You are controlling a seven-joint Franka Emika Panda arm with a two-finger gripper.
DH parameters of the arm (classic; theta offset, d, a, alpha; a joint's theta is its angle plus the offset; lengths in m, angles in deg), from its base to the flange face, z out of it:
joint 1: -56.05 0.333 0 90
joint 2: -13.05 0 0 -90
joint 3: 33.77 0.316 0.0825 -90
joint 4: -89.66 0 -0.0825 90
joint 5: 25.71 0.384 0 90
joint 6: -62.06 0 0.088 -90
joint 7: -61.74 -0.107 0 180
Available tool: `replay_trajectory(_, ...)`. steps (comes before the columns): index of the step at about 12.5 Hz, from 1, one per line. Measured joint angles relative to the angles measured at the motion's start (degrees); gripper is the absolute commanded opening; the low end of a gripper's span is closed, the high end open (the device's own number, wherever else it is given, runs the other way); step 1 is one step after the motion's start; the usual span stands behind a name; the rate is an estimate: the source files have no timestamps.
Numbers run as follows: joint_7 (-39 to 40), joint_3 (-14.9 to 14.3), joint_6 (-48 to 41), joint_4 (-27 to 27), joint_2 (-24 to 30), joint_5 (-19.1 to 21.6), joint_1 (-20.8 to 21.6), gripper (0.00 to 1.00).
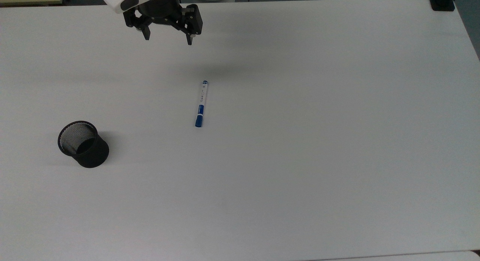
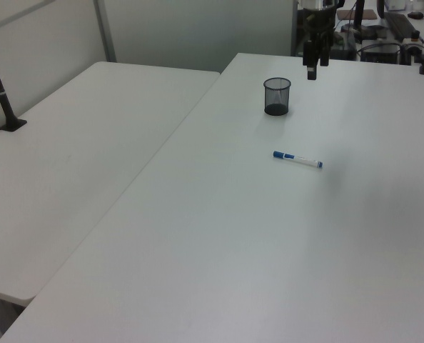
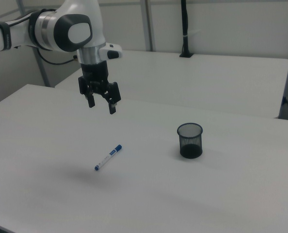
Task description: Insert the marker
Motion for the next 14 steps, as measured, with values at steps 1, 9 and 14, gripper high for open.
replay_trajectory(1,0.0,0.0,0.0,0.0,0.0,0.0,0.0,1.00)
replay_trajectory(9,0.0,0.0,-0.1,0.1,0.0,0.0,0.0,1.00)
replay_trajectory(14,-0.1,0.0,-1.6,0.2,0.0,0.0,0.1,1.00)
